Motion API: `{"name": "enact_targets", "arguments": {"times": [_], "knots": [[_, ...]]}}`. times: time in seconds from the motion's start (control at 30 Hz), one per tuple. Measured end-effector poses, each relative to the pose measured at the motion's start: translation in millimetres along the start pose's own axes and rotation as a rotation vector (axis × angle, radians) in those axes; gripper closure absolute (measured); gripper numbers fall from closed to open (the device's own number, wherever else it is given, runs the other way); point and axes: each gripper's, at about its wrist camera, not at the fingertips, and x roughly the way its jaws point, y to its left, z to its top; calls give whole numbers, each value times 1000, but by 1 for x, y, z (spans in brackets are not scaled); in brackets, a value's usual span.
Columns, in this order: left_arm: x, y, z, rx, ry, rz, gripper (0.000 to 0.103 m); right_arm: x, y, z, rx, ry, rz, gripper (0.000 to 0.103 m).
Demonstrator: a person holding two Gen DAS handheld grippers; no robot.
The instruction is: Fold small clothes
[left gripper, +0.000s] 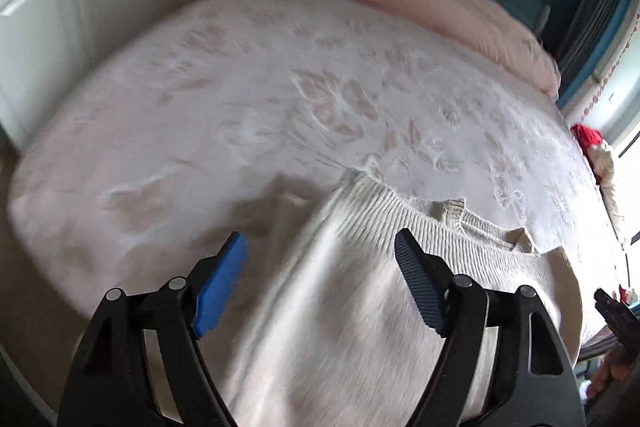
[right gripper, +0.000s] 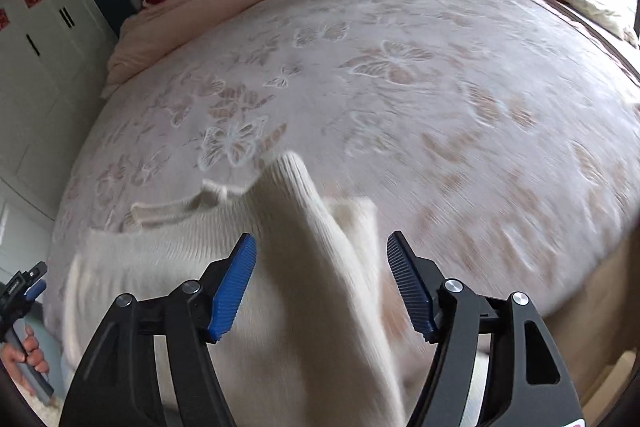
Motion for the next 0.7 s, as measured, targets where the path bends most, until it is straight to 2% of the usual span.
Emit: {"name": "enact_targets", "arguments": {"times": [0.03,0.07,0.1,0.13,0.17,0.2,0.3,0.37,0.4,0.47,0.5,0.57,0.63,0.67,0.7], "knots": [[21,-3,5,-7,50,-22,29,19,7,10,8,20,1,36],[34,-7,4,-18,80,-24,35,35,10,14,17,41,-7,36],[50,-9,4,-25,113,-30,53,47,11,17,25,62,-10,39],[64,-10,3,-15,137,-26,64,67,10,18,40,97,-11,58],[72,-12,2,-4,151,-3,86,77,9,15,44,124,-17,86],[77,-11,3,1,153,10,92,84,8,15,53,144,-12,88],[60,-6,13,-22,90,-11,94,55,-2,18,104,47,53,94],[56,-3,19,-11,76,4,94,39,-11,22,128,-18,73,94],[62,-4,21,-2,88,21,93,49,-14,22,128,4,51,94],[83,-5,16,27,138,64,93,95,-23,16,112,153,2,95],[96,-6,13,40,153,89,92,98,-25,14,104,145,-2,94],[95,-8,11,53,129,103,89,83,-21,18,113,107,-3,83],[74,-11,13,40,104,82,86,49,-12,21,112,20,-10,80],[64,-14,15,42,80,77,83,32,-5,20,87,-25,-13,77],[42,-18,14,45,21,81,77,17,4,16,58,-63,-6,75]]}}
